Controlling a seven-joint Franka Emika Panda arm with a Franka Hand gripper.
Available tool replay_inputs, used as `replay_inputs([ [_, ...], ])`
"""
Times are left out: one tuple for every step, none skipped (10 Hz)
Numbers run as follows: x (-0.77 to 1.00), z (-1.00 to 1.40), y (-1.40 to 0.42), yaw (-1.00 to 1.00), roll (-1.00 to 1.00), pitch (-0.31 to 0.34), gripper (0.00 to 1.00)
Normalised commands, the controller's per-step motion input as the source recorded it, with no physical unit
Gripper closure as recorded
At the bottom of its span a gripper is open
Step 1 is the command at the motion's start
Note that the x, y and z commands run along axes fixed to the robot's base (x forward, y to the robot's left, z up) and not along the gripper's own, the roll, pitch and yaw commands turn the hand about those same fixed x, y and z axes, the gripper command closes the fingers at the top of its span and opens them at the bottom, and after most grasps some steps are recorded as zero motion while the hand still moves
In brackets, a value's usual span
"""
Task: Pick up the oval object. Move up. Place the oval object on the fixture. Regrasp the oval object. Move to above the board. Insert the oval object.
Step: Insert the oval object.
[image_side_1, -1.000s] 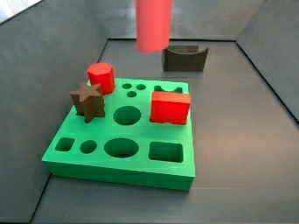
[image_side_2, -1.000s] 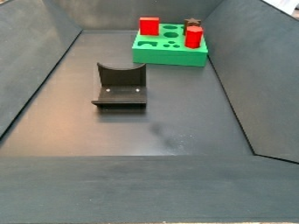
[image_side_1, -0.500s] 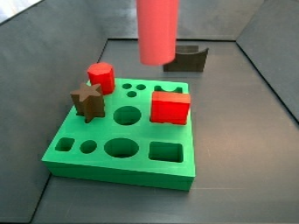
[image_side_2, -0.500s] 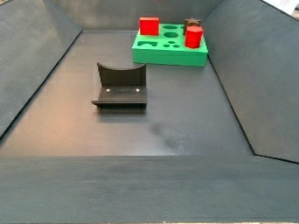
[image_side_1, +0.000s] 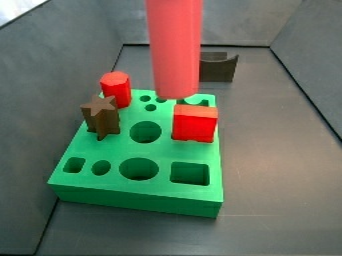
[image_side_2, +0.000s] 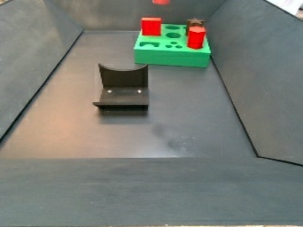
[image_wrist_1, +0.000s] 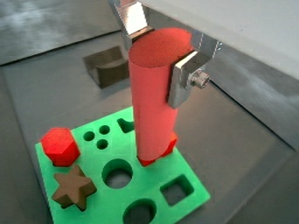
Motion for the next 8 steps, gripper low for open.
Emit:
replay_inputs([
  [-0.25, -0.17, -0.13, -0.41, 0.01, -0.057, 1.0],
  [-0.31, -0.3, -0.19, -0.48, 0.02, -0.09, 1.0],
  [-0.26, -0.31, -0.22, -0.48, 0.02, -0.101, 1.0],
  [-0.23, -0.3, -0.26, -0.43, 0.03, -0.096, 1.0],
  [-0.23, -0.29, -0.23, -0.39, 0.03, -0.081, 1.0],
  [-0.12, -0.24, -0.21, -0.27, 0.04, -0.047, 1.0],
  [0.0, -0.07, -0.05, 0.0, 0.0, -0.031, 1.0],
  [0.0, -0.19, -0.12, 0.0, 0.02, -0.043, 1.0],
])
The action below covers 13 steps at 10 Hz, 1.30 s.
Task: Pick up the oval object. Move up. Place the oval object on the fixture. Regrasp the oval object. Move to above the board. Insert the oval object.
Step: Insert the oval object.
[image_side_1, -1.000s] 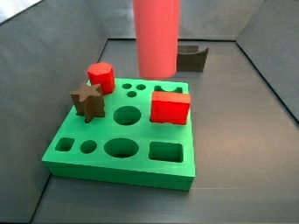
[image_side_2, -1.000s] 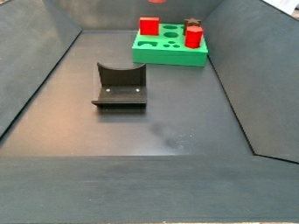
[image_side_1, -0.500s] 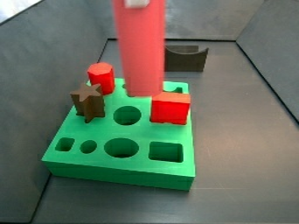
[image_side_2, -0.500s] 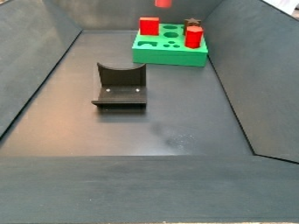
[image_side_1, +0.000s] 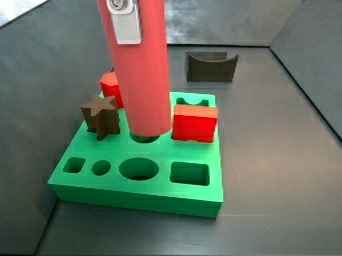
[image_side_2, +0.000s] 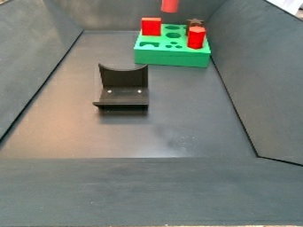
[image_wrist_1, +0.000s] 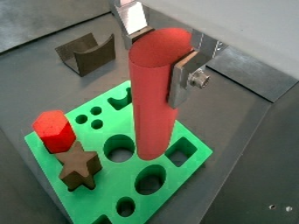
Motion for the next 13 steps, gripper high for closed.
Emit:
replay_inputs([
  [0.0, -0.54, -0.19, 0.0, 0.13, -0.031, 1.0],
  [0.0, -0.47, -0.2, 0.0, 0.08, -0.059, 1.0],
  [0.0, -0.35, -0.15, 0.0, 0.02, -0.084, 1.0],
  [0.0, -0.31, -0.03, 0.0, 0.01, -0.06, 1.0],
  [-0.05, -0.28, 0.0, 0.0, 0.02, -0.004, 1.0],
  [-0.11, -0.23, 0.0, -0.01, 0.0, -0.009, 1.0],
  [-0.11, -0.17, 0.0, -0.08, 0.0, -0.034, 1.0],
  [-0.04, -0.06, -0.01, -0.06, -0.01, -0.086, 1.0],
  [0.0, -0.19, -0.04, -0.01, 0.0, -0.079, 1.0],
  [0.0, -0.35, -0.07, -0.03, -0.02, -0.187, 1.0],
  [0.0, -0.35, -0.08, -0.06, -0.01, -0.204, 1.0],
  [0.0, -0.29, -0.1, -0.13, -0.03, -0.196, 1.0],
  [0.0, -0.25, -0.04, -0.11, 0.0, -0.131, 1.0],
])
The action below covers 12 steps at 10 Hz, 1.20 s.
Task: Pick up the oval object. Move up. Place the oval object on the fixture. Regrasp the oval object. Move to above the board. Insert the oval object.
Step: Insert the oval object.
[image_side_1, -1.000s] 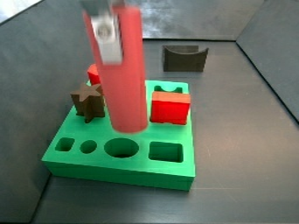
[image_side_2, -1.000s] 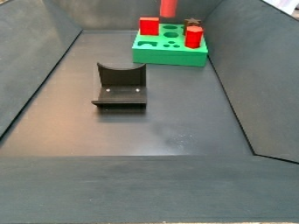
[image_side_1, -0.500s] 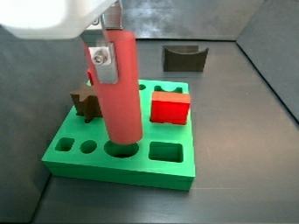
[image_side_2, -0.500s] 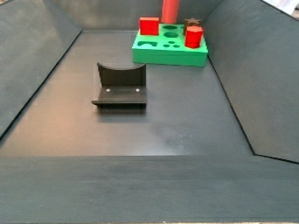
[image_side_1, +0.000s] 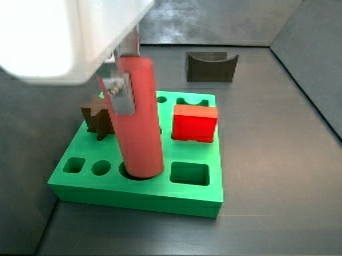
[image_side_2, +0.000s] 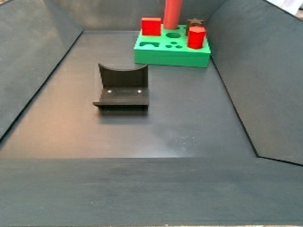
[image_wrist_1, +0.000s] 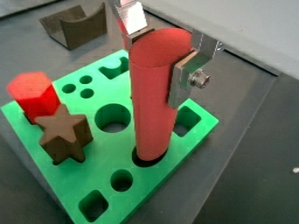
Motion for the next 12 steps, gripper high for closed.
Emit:
replay_inputs([
  [0.0, -0.2, 0.0, -0.17, 0.0, -0.09, 1.0],
  [-0.04, -0.23, 0.0, -0.22, 0.01, 0.0, 1.0],
  [-0.06, -0.29, 0.02, -0.19, 0.03, 0.0, 1.0],
  [-0.21, -0.25, 0.01, -0.16, 0.04, 0.0, 1.0],
  [-0.26, -0.19, 0.0, -0.14, 0.02, 0.0, 1.0],
  [-0.26, -0.16, 0.06, -0.07, 0.04, 0.019, 1.0],
  [-0.11, -0.24, 0.0, 0.0, 0.05, 0.0, 1.0],
  [0.0, -0.67, -0.15, 0.05, 0.27, 0.026, 1.0],
  [0.0, -0.24, -0.19, 0.17, 0.47, 0.13, 1.0],
  [0.18, 0.02, -0.32, 0.04, 0.5, 0.309, 1.0],
  [0.43, 0.0, -0.32, 0.0, 0.5, 0.334, 1.0],
  [0.62, -0.15, -0.37, 0.05, 0.35, 0.214, 1.0],
])
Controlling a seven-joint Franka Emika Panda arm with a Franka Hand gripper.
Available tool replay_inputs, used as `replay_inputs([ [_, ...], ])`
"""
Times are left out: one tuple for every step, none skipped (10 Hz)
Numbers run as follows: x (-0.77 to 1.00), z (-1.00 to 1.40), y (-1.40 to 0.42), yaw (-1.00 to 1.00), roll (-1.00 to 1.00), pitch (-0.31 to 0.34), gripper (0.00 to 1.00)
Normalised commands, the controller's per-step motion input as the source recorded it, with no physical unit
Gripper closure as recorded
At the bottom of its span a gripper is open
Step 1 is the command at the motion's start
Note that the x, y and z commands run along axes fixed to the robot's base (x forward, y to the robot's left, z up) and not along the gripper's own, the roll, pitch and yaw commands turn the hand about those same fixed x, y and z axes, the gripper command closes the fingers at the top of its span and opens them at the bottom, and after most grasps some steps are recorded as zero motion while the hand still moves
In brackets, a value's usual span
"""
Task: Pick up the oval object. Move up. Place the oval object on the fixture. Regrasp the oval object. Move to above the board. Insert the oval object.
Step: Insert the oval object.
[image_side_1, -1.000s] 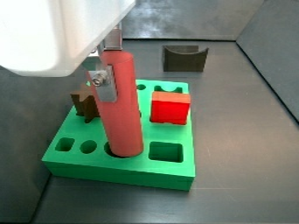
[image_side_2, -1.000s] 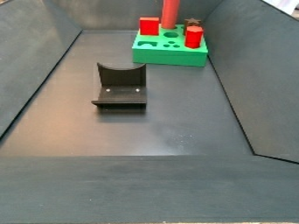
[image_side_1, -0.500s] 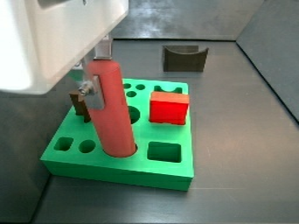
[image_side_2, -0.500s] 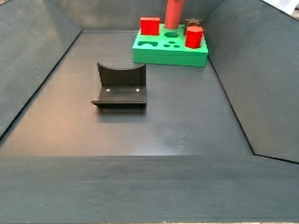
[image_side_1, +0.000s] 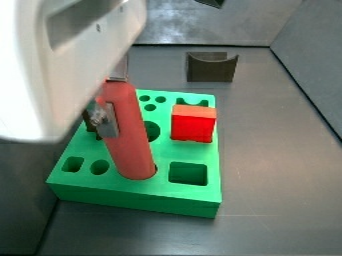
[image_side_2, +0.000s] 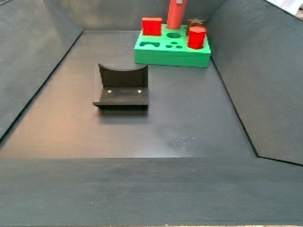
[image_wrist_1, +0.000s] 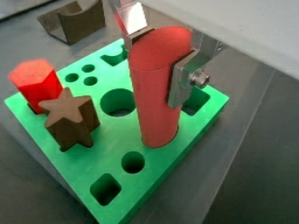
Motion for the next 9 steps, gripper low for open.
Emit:
replay_inputs([
  [0.73, -0.53, -0.24, 0.0, 0.22, 0.091, 1.0],
  [0.94, -0.45, -0.03, 0.0, 0.15, 0.187, 1.0],
  [0.95, -0.73, -0.01, 0.0, 0.15, 0.176, 1.0],
  [0.99, -0.91, 0.0, 0.0, 0.11, 0.087, 1.0],
  [0.98, -0.96, 0.0, 0.0, 0.1, 0.061, 1.0],
  [0.05, 0.0, 0.0, -0.04, 0.0, 0.003, 1.0],
  [0.0, 0.0, 0.0, 0.0, 0.04, 0.0, 1.0],
  [0.0, 0.0, 0.0, 0.0, 0.05, 0.0, 1.0],
  [0.0, 0.0, 0.0, 0.0, 0.0, 0.0, 1.0],
])
